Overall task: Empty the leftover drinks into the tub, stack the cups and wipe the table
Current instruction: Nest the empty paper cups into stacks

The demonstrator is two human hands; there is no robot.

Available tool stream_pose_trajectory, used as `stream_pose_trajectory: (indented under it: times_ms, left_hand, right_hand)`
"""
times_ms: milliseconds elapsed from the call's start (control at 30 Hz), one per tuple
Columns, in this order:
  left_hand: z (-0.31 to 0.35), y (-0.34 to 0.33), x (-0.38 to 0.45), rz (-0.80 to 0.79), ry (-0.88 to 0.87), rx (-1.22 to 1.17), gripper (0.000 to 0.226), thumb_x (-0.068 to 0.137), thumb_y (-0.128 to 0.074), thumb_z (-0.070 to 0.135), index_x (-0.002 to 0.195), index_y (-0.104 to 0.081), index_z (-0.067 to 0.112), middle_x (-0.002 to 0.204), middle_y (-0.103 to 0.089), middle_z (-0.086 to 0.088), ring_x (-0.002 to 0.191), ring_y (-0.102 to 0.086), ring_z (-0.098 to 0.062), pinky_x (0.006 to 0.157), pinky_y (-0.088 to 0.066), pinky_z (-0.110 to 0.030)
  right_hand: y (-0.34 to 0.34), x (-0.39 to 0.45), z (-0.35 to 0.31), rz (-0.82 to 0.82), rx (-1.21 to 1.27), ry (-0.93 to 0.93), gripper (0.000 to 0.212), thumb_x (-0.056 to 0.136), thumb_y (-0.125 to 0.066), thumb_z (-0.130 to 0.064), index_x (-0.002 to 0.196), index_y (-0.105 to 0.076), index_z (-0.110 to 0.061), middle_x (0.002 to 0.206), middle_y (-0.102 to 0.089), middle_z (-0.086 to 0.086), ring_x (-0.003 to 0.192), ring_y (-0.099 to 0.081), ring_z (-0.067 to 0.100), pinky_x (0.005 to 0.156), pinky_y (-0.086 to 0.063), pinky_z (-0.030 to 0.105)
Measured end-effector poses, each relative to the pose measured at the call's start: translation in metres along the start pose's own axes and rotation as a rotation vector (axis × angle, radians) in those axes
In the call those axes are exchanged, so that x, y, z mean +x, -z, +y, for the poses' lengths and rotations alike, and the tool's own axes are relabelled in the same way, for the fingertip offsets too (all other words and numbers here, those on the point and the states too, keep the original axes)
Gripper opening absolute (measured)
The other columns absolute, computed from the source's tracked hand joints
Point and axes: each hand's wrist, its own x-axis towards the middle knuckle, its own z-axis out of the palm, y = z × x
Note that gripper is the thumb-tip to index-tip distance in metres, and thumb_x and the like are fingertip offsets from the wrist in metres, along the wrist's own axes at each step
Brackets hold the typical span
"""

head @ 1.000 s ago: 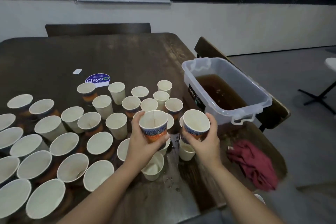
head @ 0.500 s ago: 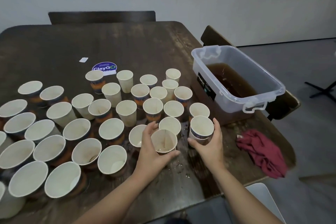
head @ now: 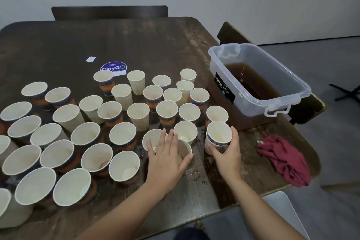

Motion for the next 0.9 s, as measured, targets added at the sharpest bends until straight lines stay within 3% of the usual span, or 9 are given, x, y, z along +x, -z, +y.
stream_pose_trajectory:
  times_ms: [167, 267, 333, 467, 533, 600, 667, 800, 900]
  left_hand:
    - [-0.003, 0.005, -0.001, -0.022, -0.025, 0.020, 0.081, 0.096, -0.007, 0.065, 0.132, -0.056, 0.012, 0.140, -0.054, -0.005, 0.137, -0.041, -0.026, 0.110, -0.001, -0.054]
    - [-0.006, 0.007, 0.000, 0.012, -0.053, -0.007, 0.100, 0.078, 0.013, 0.077, 0.153, -0.019, 0.019, 0.162, -0.010, 0.003, 0.145, 0.012, -0.011, 0.101, 0.038, -0.039]
    - [-0.008, 0.008, -0.001, 0.007, -0.072, -0.048, 0.101, 0.072, 0.012, 0.081, 0.154, -0.003, 0.024, 0.162, 0.008, 0.007, 0.138, 0.028, -0.005, 0.094, 0.043, -0.030]
    - [-0.009, 0.013, -0.005, 0.096, -0.125, -0.343, 0.097, 0.077, -0.006, 0.085, 0.153, -0.014, 0.024, 0.161, -0.005, 0.008, 0.143, 0.010, 0.004, 0.108, 0.023, -0.015]
    - [-0.007, 0.015, -0.005, 0.135, -0.143, -0.519, 0.082, 0.083, -0.023, 0.078, 0.149, -0.022, 0.028, 0.154, -0.017, 0.014, 0.139, -0.001, 0.009, 0.115, 0.006, -0.015]
    - [-0.005, 0.022, -0.003, 0.175, -0.133, -0.688, 0.066, 0.086, -0.028, 0.075, 0.142, -0.022, 0.040, 0.149, -0.023, 0.019, 0.140, -0.014, 0.005, 0.117, -0.011, -0.022]
    - [-0.005, 0.029, -0.003, 0.249, -0.108, -0.811, 0.059, 0.087, -0.026, 0.076, 0.136, -0.024, 0.044, 0.146, -0.030, 0.019, 0.139, -0.024, 0.000, 0.115, -0.019, -0.020]
    - [-0.001, 0.036, -0.007, 0.352, 0.025, -1.087, 0.081, 0.080, -0.027, 0.084, 0.138, -0.032, 0.028, 0.141, -0.040, 0.010, 0.133, -0.035, 0.002, 0.107, -0.027, -0.010]
    - [0.001, 0.034, -0.009, 0.380, 0.151, -1.252, 0.085, 0.081, -0.032, 0.081, 0.139, -0.037, 0.019, 0.139, -0.046, 0.003, 0.129, -0.042, -0.002, 0.100, -0.031, -0.004]
  right_hand:
    - [-0.001, -0.007, -0.004, 0.019, 0.000, 0.026, 0.091, 0.075, -0.083, -0.020, 0.149, -0.030, -0.012, 0.145, -0.041, 0.008, 0.135, -0.037, 0.021, 0.107, -0.030, 0.028]
    - [0.000, -0.008, -0.008, 0.037, -0.004, 0.063, 0.091, 0.074, -0.083, -0.021, 0.149, -0.031, -0.011, 0.141, -0.042, 0.010, 0.133, -0.037, 0.021, 0.104, -0.027, 0.025]
    - [0.002, -0.010, -0.014, 0.042, -0.003, 0.086, 0.090, 0.074, -0.083, -0.022, 0.148, -0.032, -0.011, 0.138, -0.043, 0.009, 0.129, -0.039, 0.017, 0.102, -0.028, 0.023]
    - [0.004, -0.016, -0.027, 0.086, 0.071, 0.132, 0.094, 0.069, -0.083, -0.041, 0.145, -0.035, -0.012, 0.129, -0.040, -0.005, 0.120, -0.037, 0.001, 0.103, -0.039, 0.031]
    - [0.005, -0.019, -0.038, 0.121, 0.126, 0.192, 0.095, 0.066, -0.074, -0.055, 0.144, -0.035, -0.016, 0.130, -0.040, -0.007, 0.119, -0.037, -0.004, 0.101, -0.037, 0.021]
    - [0.004, -0.021, -0.051, 0.144, 0.175, 0.284, 0.088, 0.068, -0.069, -0.057, 0.141, -0.033, -0.024, 0.134, -0.042, -0.005, 0.124, -0.040, 0.001, 0.102, -0.033, 0.011]
    - [0.000, -0.022, -0.066, 0.149, 0.241, 0.373, 0.084, 0.072, -0.071, -0.058, 0.139, -0.031, -0.028, 0.137, -0.045, -0.002, 0.128, -0.045, 0.009, 0.106, -0.034, 0.016]
    - [-0.014, -0.030, -0.089, 0.044, 0.350, 0.449, 0.082, 0.077, -0.066, -0.066, 0.138, -0.032, -0.023, 0.136, -0.045, -0.010, 0.127, -0.044, -0.004, 0.102, -0.037, 0.012]
    - [-0.024, -0.036, -0.077, -0.136, 0.275, 0.466, 0.083, 0.073, -0.068, -0.069, 0.138, -0.031, -0.034, 0.139, -0.041, -0.021, 0.130, -0.041, -0.005, 0.105, -0.035, 0.015]
